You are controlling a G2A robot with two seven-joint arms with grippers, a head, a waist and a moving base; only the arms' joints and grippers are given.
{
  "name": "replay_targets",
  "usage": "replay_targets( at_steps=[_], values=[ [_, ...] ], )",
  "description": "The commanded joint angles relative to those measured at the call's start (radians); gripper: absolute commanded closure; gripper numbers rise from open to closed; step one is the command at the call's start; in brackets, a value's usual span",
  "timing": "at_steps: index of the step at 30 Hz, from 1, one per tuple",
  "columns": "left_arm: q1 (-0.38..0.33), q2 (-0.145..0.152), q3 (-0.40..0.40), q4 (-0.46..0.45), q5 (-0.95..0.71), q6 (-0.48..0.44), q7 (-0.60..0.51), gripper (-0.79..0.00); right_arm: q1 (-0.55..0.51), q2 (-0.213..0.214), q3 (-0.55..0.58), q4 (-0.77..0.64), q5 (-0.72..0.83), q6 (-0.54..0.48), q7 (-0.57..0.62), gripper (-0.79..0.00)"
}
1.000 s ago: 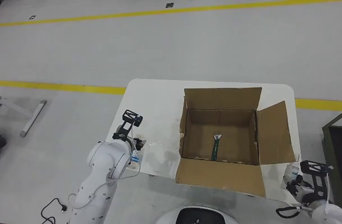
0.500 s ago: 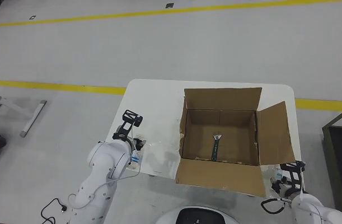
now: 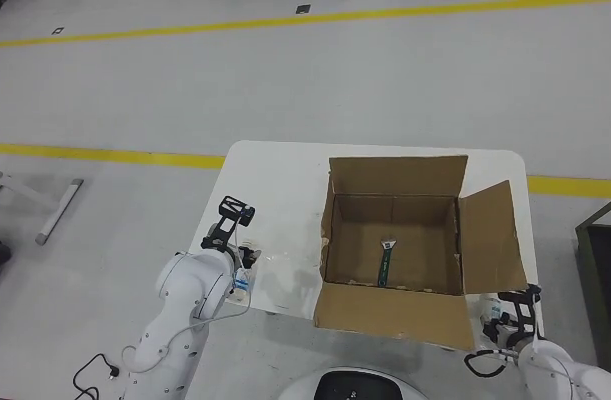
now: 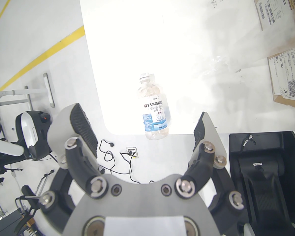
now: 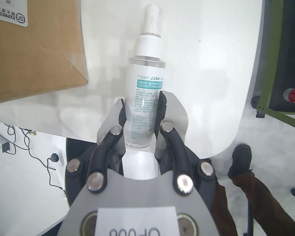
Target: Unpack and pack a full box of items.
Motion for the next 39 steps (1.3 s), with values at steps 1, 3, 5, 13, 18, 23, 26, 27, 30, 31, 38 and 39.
replay_targets(
  at_steps=[1, 3, 5, 13, 18, 23, 26, 27, 30, 31, 38, 39],
  values=[
    [0.000, 0.000, 0.000, 0.000, 0.000, 0.000, 0.000, -0.785, -0.001, 0.001, 0.004, -0.007, -0.002, -0.002, 0.001, -0.659],
    [0.000, 0.000, 0.000, 0.000, 0.000, 0.000, 0.000, -0.785, -0.008, 0.002, 0.013, -0.027, 0.008, -0.001, 0.000, -0.714],
    [0.000, 0.000, 0.000, 0.000, 0.000, 0.000, 0.000, -0.785, -0.023, 0.003, 0.026, -0.054, 0.021, 0.002, -0.005, -0.785],
    [0.000, 0.000, 0.000, 0.000, 0.000, 0.000, 0.000, -0.785, -0.135, 0.012, 0.124, -0.266, 0.074, 0.002, -0.039, -0.603],
    [0.000, 0.000, 0.000, 0.000, 0.000, 0.000, 0.000, -0.785, -0.275, 0.016, 0.238, -0.462, 0.171, -0.059, -0.177, 0.000],
    [0.000, 0.000, 0.000, 0.000, 0.000, 0.000, 0.000, -0.785, -0.391, 0.014, 0.343, -0.609, 0.251, -0.076, -0.279, 0.000],
    [0.000, 0.000, 0.000, 0.000, 0.000, 0.000, 0.000, -0.785, -0.380, 0.015, 0.366, -0.609, 0.273, -0.113, -0.336, 0.000],
    [0.000, 0.000, 0.000, 0.000, 0.000, 0.000, 0.000, -0.785, -0.368, 0.016, 0.364, -0.609, 0.285, -0.120, -0.341, 0.000],
    [0.000, 0.000, 0.000, 0.000, 0.000, 0.000, 0.000, -0.785, -0.311, 0.018, 0.319, -0.609, 0.284, -0.123, -0.314, 0.000],
    [0.000, 0.000, 0.000, 0.000, 0.000, 0.000, 0.000, -0.785, -0.284, 0.018, 0.289, -0.609, 0.276, -0.115, -0.300, 0.000],
    [0.000, 0.000, 0.000, 0.000, 0.000, 0.000, 0.000, -0.785, -0.112, 0.010, -0.031, -0.609, 0.020, -0.013, -0.216, 0.000],
    [0.000, 0.000, 0.000, 0.000, 0.000, 0.000, 0.000, -0.785, -0.098, 0.007, -0.073, -0.609, -0.007, 0.013, -0.202, 0.000]
  ],
)
